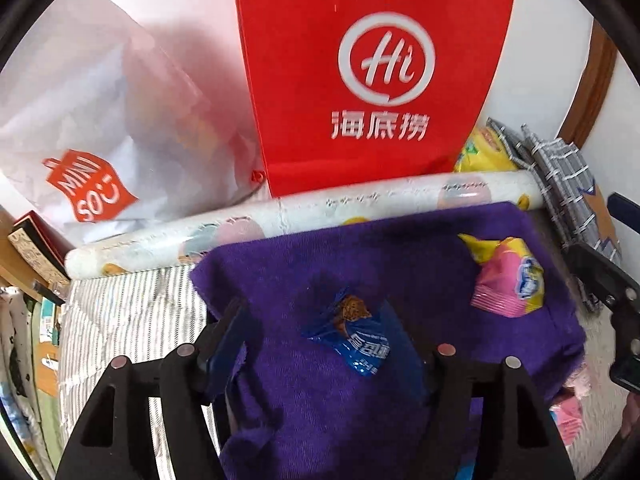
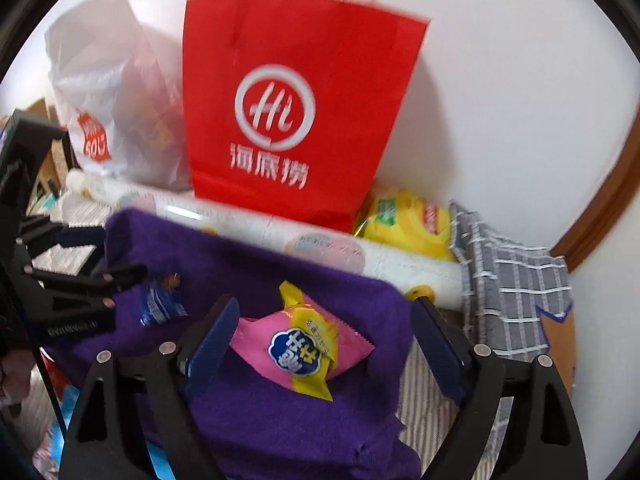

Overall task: Organize snacks
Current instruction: 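Withdraw both tools from the towel back toward the snack pile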

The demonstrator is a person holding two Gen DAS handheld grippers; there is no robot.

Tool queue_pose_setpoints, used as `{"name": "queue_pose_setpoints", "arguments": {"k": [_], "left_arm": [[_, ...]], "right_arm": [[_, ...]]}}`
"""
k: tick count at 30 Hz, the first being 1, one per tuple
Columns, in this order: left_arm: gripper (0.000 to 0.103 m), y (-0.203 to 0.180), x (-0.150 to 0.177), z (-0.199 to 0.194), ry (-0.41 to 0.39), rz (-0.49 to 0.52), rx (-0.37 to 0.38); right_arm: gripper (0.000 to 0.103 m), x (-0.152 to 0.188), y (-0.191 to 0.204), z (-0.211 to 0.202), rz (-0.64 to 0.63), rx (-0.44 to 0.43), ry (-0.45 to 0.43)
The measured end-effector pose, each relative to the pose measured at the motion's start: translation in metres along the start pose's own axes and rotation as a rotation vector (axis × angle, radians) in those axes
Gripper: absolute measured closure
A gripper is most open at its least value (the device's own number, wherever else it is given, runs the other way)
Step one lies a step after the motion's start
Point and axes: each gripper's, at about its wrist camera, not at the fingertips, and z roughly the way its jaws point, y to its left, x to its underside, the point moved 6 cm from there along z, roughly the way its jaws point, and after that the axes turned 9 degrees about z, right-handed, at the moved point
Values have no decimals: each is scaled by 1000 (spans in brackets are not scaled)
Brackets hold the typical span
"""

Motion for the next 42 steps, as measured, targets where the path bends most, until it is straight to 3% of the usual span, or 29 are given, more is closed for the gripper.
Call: {"name": "queue_pose_setpoints", "arguments": {"k": [15,23,28,31,35,38,42], "left_arm": [[25,-14,42,-105,-77,11,-57],[24,-16,81,-150,-110,0,-98],[24,-6,107,-165,-127,-52,-96],[24,-5,123,-168,-129,-59,-50],[24,-1,143,-165,-122,-73,-48],[24,4,159,-162,-125,-97,-41],[24,12,180,-152,-110,-137,-26]], "right_arm": [[11,41,-15,-142,198,10,-94],[2,82,-17,-186,203,59,-128],[2,113,-15,-197,186,29,-148],[2,132,-16,-193,185,42,-117],[3,163,-21,-178,235,-11,-51],[10,186,-24,-166,260,-28,-7],[19,214,-16,-153,251,-116,37]]}}
